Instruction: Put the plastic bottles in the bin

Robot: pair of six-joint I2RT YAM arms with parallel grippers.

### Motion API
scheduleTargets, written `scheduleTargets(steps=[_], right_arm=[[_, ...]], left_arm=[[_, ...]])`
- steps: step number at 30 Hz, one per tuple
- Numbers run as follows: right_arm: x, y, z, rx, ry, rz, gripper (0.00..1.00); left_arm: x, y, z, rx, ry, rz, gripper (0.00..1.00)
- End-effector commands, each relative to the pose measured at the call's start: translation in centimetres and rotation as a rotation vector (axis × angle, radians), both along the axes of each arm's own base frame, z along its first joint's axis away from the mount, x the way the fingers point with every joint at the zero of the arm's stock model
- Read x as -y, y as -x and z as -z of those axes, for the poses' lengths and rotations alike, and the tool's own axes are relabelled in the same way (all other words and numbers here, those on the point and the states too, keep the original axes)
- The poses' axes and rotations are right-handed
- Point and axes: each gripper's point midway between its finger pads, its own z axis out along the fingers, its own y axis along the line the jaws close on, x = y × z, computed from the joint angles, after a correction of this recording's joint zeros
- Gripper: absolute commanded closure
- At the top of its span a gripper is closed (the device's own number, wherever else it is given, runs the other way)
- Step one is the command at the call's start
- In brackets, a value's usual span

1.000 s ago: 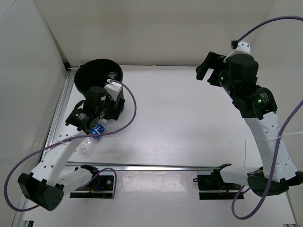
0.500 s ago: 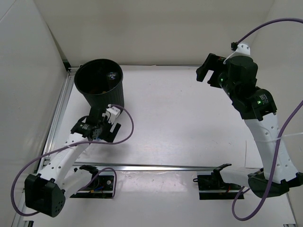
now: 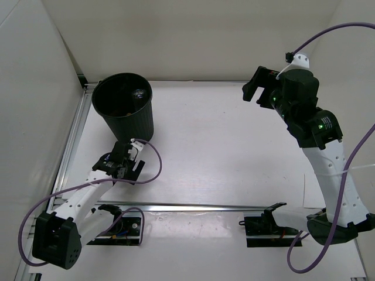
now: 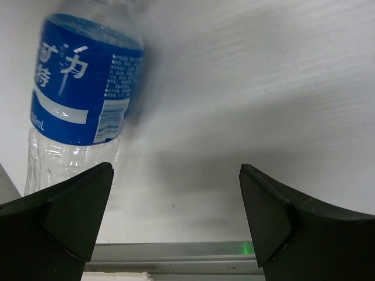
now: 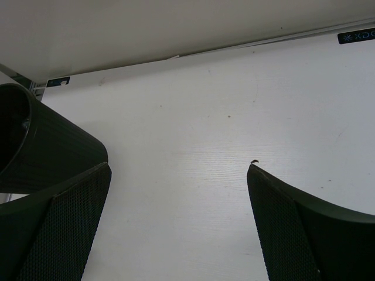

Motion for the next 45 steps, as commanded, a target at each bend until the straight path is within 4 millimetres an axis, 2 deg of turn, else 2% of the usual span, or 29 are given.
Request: scheduleTargets(steps=[1,5,6,9,11,13,15,16,22,25,30,32,36,41,45], right_arm=[[0.4,0.8,-1.3,0.047,-0.003,-0.008,0.0],[0.3,0.7,-1.0,0.037,-0.008,-0.006,0.0],[0.3,0.7,-1.0,0.037,-0.008,-0.006,0.0],[0.2,0.5,-1.1,0.037,-0.008,-0.006,0.0],[0.2,0.5,-1.1,0.037,-0.008,-0.006,0.0],[0.2,0.5,-1.1,0.037,-0.008,-0.006,0.0],[0.3,0.5,-1.1,0.038,0.001,-0.008,0.0],[0.3,0.6,-1.4,0.047,-0.003,-0.008,0.0],[0.6,1.1,-1.4,0.05,0.014,-0.013,0.0],[0.9,1.4,-1.1,0.044,0.02,-0.004,0.0],[1.0,1.5,-0.9,0.034,0.025,-0.004,0.0],[1.1,1.8,-1.1,0.042,0.021,-0.004,0.0],[0.9,1.8,-0.8,0.033,0.022,-0.013,0.0],[1.1,2.0,-1.0,0.042,0.018,-0.013,0.0],[1.0,2.0,-0.7,0.033,0.022,-0.013,0.0]], left_arm=[[0.5,-2.9,-3.1,0.13,0.035,-0.031,0.0],[0.7,-4.6,-5.7,0.192,0.033,-0.02,0.0],[0.7,-5.2,-7.0,0.218,0.025,-0.015,0.0],[-0.1,-5.8,-7.9,0.234,-0.025,-0.005,0.0],[-0.4,-6.1,-7.2,0.212,-0.072,0.029,0.0],[-0.7,-5.6,-5.4,0.179,-0.096,0.051,0.0],[-1.2,-5.6,-4.5,0.173,-0.133,0.056,0.0],[-1.5,-5.2,-3.4,0.151,-0.147,0.053,0.0],[-2.8,-3.9,-0.2,0.121,-0.175,0.036,0.0],[-3.4,-4.3,-0.3,0.155,-0.2,0.029,0.0],[-3.5,-5.0,-0.2,0.182,-0.214,0.034,0.0],[-3.3,-5.8,-0.9,0.204,-0.209,0.032,0.0],[-3.2,-6.4,-1.0,0.216,-0.22,0.048,0.0],[-2.5,-7.0,-0.2,0.208,-0.199,0.078,0.0],[-1.8,-6.6,1.0,0.18,-0.148,0.078,0.0]])
